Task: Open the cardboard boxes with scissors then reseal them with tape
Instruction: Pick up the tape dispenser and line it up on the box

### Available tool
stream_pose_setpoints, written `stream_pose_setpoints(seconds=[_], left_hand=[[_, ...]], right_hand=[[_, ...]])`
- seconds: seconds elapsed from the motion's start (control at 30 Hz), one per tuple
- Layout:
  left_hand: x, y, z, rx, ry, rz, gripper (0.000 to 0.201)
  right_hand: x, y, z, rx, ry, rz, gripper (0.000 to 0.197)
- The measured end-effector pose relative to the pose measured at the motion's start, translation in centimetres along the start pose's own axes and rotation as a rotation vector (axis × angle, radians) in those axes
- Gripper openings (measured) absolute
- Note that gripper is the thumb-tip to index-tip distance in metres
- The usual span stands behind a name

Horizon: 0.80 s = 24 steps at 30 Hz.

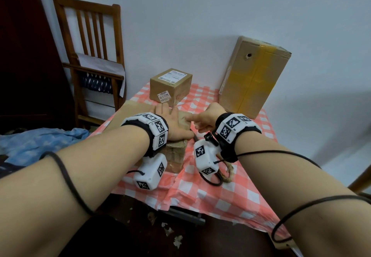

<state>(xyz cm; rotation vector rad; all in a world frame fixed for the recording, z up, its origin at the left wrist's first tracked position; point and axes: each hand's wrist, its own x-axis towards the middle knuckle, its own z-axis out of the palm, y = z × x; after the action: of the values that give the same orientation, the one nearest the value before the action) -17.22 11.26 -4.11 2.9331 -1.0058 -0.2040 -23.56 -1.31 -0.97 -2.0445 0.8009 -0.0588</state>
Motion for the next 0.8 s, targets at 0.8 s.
stream_pose_setpoints(seconds=[0.8], left_hand=[[-0.7, -0.6, -0.8, -0.189, -0.002, 0.04, 0.123]], right_hand=[[0.5, 0.0, 0.8, -0.271, 0.108, -0.172, 0.039]])
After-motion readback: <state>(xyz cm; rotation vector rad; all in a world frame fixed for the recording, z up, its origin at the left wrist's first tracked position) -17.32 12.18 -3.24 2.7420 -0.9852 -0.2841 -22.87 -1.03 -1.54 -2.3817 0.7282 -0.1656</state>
